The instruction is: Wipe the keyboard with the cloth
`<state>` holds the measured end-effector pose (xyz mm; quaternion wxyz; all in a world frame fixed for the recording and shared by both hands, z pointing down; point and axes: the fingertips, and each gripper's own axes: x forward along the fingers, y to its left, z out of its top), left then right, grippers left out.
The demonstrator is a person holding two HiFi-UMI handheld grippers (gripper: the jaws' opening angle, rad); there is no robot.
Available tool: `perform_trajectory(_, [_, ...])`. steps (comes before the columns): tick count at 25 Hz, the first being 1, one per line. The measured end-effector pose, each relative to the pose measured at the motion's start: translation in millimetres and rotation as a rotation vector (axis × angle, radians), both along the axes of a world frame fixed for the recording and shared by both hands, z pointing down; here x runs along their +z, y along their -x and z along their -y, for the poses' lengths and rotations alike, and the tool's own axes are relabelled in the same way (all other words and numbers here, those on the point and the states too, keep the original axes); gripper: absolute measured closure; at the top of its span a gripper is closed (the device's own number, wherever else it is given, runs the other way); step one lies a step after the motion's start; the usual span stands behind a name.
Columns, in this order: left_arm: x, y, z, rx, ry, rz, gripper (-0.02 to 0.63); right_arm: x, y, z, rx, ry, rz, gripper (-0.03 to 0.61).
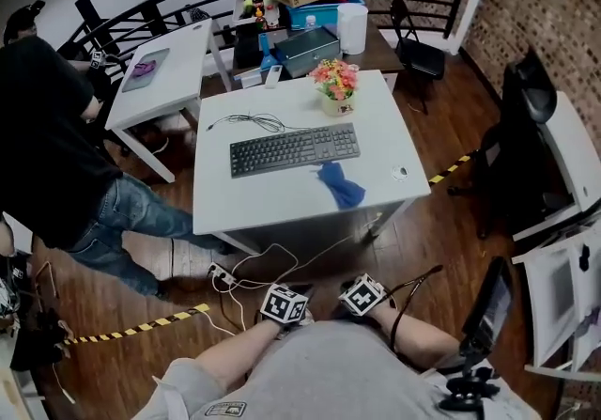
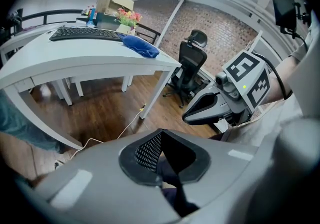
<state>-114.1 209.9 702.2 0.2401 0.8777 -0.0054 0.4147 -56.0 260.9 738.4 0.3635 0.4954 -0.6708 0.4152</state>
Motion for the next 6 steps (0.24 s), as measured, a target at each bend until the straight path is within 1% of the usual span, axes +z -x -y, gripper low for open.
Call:
perform_trajectory(3, [0.4,0.0,9.3,-0.028,-0.010,0.001,0.620,-1.6,-1.2,11.6,-0.023,-0.018,0.008,0.572])
perform_trajectory(6, [4.0,-8.0,13.2,-0.052,-0.010,-0.007,0.620,-1.9,-14.8,14.6,-0.042,-0.005,-0.015,0.572])
